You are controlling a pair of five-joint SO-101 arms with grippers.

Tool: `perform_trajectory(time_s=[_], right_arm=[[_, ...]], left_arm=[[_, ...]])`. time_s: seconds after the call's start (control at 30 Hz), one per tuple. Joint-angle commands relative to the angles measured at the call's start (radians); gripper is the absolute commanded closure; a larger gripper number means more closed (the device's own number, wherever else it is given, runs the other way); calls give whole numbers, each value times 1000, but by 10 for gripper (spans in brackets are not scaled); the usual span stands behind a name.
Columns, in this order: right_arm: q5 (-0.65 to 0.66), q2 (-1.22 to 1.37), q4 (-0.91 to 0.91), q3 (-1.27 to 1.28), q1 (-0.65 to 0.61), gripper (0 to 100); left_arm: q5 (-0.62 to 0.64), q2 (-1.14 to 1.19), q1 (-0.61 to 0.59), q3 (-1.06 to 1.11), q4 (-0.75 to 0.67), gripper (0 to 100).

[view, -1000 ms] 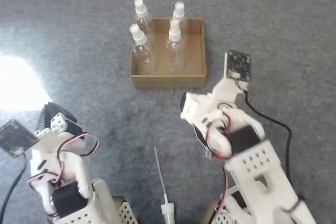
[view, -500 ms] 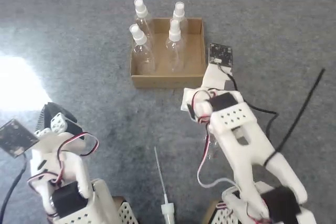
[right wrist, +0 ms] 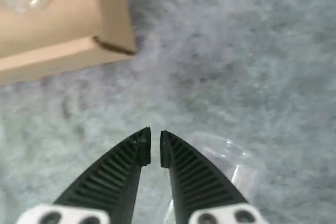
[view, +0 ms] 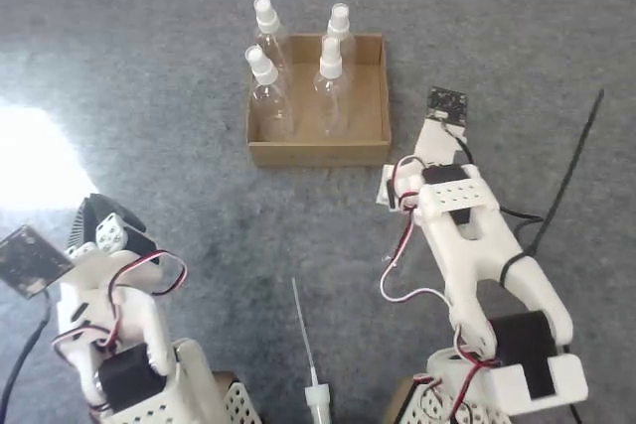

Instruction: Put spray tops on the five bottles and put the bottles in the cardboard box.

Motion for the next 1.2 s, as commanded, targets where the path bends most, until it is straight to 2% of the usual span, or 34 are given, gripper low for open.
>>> perform_trajectory(time_s=[0.0, 0.2, 0.5, 0.67, 0.9, 0.97, 1.17], right_arm=[[68, -10, -13, -63, 79, 992], [173, -10, 45, -66, 160, 992], [269, -12, 134, -68, 189, 990], [273, -12, 151, -100, 191, 989], [279, -120, 386, -250, 189, 989], [339, -173, 424, -259, 183, 989], [626, -314, 492, -256, 183, 989]], left_arm=[[-5, -18, 3, 1, -43, 987], [-5, -18, 3, 4, -43, 987], [-5, -18, 3, 4, -43, 987], [-5, -18, 3, 4, -43, 987], [-5, -18, 3, 4, -43, 987], [-5, -18, 3, 4, -43, 987], [-5, -18, 3, 4, -43, 987]])
